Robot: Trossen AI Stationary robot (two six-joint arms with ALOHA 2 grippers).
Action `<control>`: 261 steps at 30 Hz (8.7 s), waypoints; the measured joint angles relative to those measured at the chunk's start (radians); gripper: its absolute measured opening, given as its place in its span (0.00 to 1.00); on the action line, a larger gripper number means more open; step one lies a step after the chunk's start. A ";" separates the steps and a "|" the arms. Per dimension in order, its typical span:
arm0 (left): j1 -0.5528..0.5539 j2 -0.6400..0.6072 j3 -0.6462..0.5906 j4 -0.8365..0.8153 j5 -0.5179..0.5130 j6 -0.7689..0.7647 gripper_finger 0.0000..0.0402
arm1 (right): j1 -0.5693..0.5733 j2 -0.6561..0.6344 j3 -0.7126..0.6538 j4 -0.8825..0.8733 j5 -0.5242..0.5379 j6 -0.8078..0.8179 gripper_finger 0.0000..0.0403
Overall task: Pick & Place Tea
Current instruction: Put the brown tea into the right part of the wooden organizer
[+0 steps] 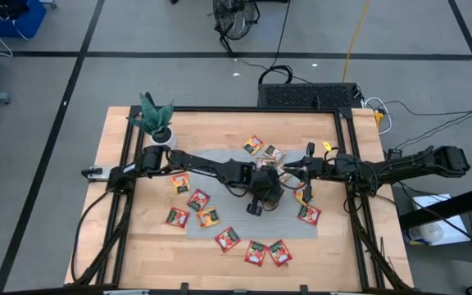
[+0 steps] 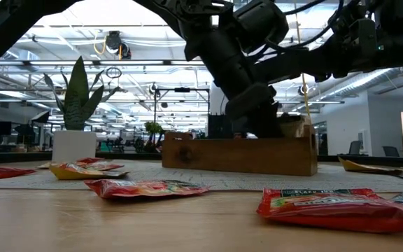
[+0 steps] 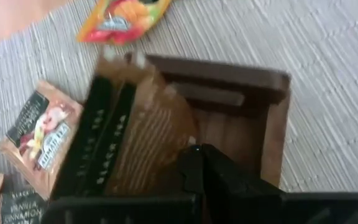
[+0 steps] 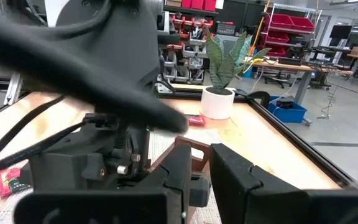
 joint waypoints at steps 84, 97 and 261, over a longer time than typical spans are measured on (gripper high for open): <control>0.006 -0.010 0.001 -0.075 0.100 -0.002 0.00 | 0.000 0.000 0.000 0.002 0.000 -0.007 0.11; 0.029 0.020 0.001 0.002 0.063 -0.051 0.01 | -0.001 0.000 0.000 0.006 0.002 -0.003 0.11; 0.147 -1.051 -1.036 0.675 0.035 -0.311 0.08 | -0.327 0.595 0.332 -0.536 0.128 -0.306 0.00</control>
